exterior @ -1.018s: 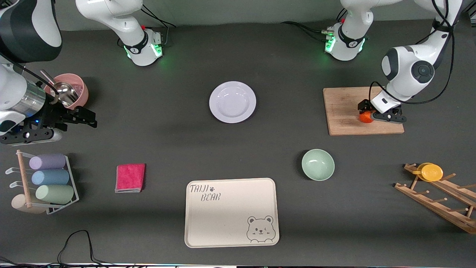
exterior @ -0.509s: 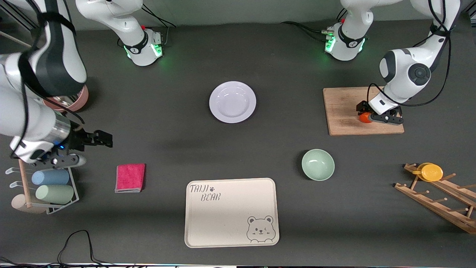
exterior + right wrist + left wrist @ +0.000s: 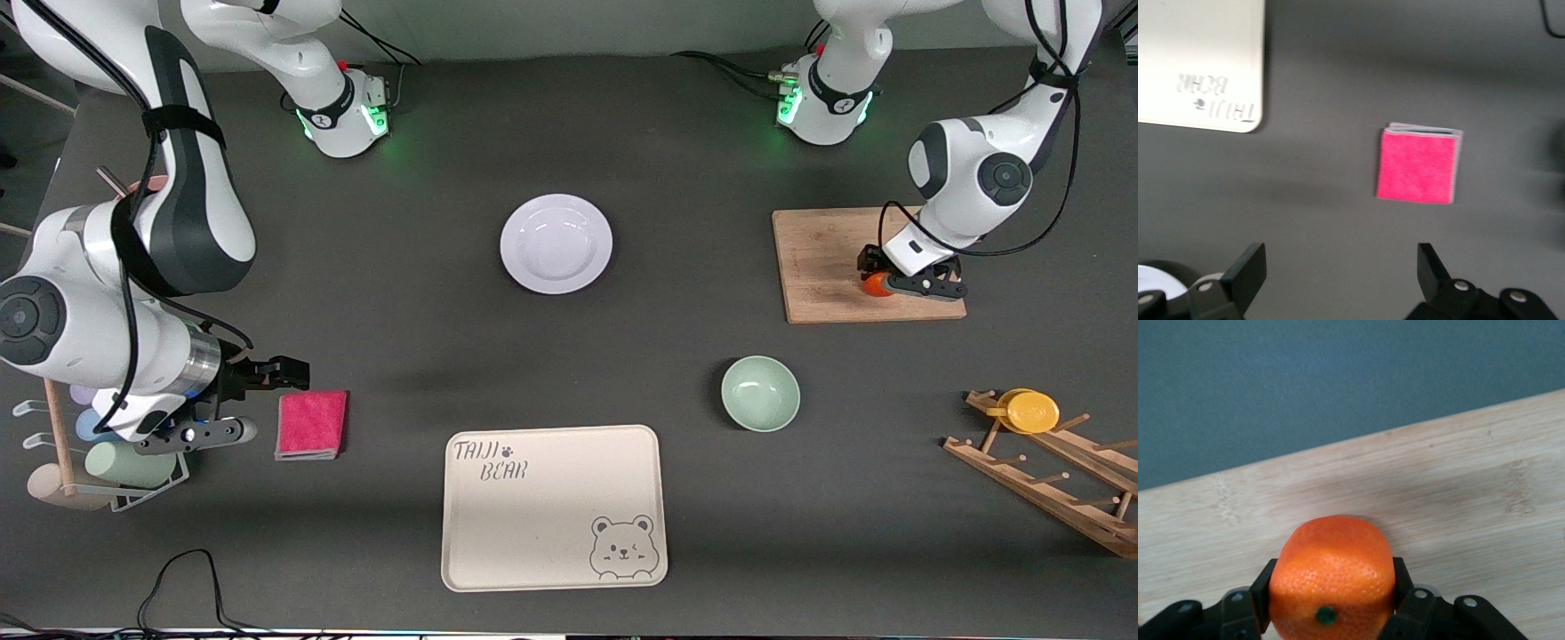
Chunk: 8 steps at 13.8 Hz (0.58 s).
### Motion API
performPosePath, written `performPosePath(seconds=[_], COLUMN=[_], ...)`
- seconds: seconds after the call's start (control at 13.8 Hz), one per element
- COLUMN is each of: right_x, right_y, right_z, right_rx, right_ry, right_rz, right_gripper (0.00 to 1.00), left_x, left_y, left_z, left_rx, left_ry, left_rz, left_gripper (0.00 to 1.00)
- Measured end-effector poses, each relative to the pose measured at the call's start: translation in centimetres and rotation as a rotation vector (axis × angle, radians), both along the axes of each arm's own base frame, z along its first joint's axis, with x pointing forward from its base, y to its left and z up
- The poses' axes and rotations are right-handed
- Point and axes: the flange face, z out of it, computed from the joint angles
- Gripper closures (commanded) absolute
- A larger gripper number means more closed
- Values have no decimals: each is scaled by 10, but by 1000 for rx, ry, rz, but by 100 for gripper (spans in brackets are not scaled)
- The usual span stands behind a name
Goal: Place orange and plate with both arms
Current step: 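Grasp the orange with the left gripper while the right gripper reaches forward, then carry the orange onto the white plate with the left gripper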
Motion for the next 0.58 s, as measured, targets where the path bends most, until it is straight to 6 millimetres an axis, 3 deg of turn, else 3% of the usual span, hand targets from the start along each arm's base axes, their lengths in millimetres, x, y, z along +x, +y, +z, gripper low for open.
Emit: performPosePath(seconds=[0.07,0.22,0.36,0.58], right_x=[0,1,4,8], right_y=[3,6,-1,-14], right_z=[0,0,0,-6], right_rx=[40,152,264,351], right_ry=[4,17,31,51], right_rz=[-13,-58,-118,-174], right_gripper=[0,0,0,0], left_x=[7,28,49,65], left_y=[1,3,2,-20], left_z=[9,48,108,188], left_rx=[-1,-2,2,14], left_ry=[25,86,107,99], left_rz=[0,6,18,46], left_gripper=[48,48,48,48])
